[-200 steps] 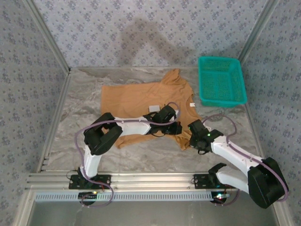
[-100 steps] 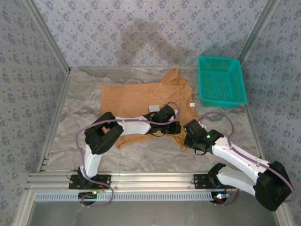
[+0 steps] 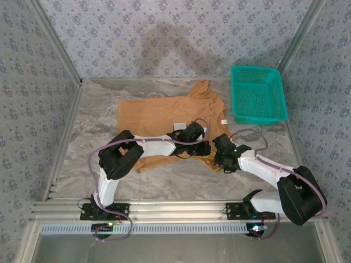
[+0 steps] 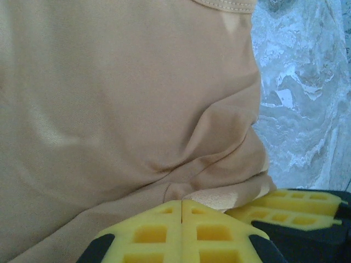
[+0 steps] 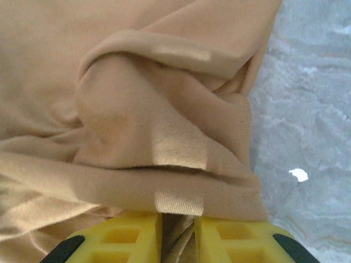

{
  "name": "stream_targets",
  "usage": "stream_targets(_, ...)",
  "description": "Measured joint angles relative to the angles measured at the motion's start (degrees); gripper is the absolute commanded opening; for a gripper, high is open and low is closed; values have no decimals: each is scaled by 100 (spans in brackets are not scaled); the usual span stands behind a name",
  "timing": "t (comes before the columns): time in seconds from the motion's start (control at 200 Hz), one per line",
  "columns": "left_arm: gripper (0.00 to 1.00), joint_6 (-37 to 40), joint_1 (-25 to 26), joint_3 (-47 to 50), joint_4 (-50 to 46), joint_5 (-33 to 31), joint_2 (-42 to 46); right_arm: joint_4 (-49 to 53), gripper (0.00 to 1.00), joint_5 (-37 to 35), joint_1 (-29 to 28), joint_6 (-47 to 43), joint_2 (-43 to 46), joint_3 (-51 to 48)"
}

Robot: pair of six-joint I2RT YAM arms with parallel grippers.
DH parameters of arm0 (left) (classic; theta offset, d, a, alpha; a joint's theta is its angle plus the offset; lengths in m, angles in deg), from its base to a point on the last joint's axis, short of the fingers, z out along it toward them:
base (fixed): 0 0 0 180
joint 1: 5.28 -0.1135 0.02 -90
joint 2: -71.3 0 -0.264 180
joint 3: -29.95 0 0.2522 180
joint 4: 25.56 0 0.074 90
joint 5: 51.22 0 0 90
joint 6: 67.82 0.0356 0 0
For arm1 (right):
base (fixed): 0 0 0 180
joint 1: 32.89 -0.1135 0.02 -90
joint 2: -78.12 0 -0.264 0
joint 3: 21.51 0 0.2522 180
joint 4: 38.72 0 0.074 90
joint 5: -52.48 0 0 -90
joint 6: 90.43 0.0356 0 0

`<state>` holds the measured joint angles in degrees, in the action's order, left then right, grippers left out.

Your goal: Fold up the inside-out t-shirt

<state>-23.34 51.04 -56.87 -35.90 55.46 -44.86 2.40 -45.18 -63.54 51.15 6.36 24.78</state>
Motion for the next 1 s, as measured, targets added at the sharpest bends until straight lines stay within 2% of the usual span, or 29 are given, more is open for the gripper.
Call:
stream_targets(0.515, 0, 0, 0, -4, -28, 0, 0, -153, 25, 133, 59, -59, 83, 116)
stream_targets(0.81, 0, 4, -7, -4, -55, -20, 0, -369, 25, 214, 59, -59, -332, 116)
stream_targets(0.86, 0, 2, -7, -4, -61, -20, 0, -422, 21, 212, 59, -61, -391, 116)
stream_targets(0.949, 0, 2, -7, -4, -63, -22, 0, -501, 0, 203, 59, -79, -442, 118)
stream_targets(0.999, 0, 4, -7, -4, -66, -24, 0, -496, 0, 225, 59, -146, -439, 142)
